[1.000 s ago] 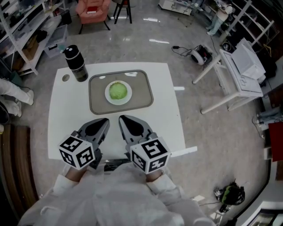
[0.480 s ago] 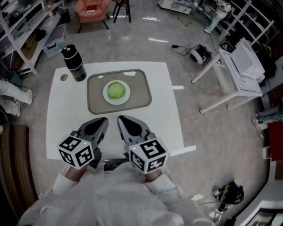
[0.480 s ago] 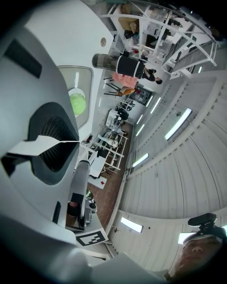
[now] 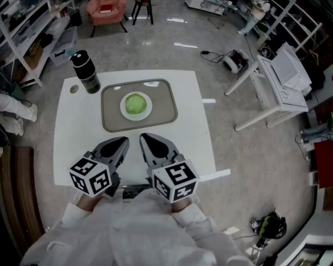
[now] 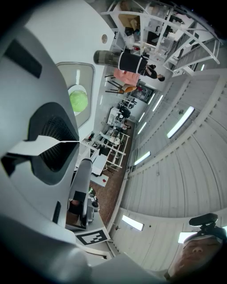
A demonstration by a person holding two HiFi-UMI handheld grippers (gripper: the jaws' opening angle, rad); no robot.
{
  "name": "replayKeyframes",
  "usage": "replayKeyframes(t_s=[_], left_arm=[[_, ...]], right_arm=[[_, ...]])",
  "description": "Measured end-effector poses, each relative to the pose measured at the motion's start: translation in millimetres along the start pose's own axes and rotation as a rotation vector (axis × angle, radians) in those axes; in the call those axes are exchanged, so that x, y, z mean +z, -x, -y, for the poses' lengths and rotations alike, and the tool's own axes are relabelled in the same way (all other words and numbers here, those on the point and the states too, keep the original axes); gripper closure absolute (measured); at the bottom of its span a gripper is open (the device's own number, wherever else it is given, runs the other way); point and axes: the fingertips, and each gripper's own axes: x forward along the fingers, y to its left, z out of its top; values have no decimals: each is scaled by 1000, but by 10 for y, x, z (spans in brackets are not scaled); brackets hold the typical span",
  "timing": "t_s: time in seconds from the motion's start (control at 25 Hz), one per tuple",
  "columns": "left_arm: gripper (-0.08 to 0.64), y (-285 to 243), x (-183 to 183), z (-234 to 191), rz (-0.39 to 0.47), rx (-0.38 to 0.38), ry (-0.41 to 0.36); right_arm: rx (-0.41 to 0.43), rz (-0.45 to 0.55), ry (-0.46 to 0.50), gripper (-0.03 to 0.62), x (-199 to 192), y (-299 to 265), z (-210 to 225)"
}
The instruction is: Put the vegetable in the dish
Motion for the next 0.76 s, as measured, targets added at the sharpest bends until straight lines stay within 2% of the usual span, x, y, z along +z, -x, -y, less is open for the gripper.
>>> replayKeyframes(t_s=[0.76], left_arm=[[545, 44, 56, 8, 4, 3, 6]], right_arm=[[-16, -28, 14, 578, -8, 30, 7]])
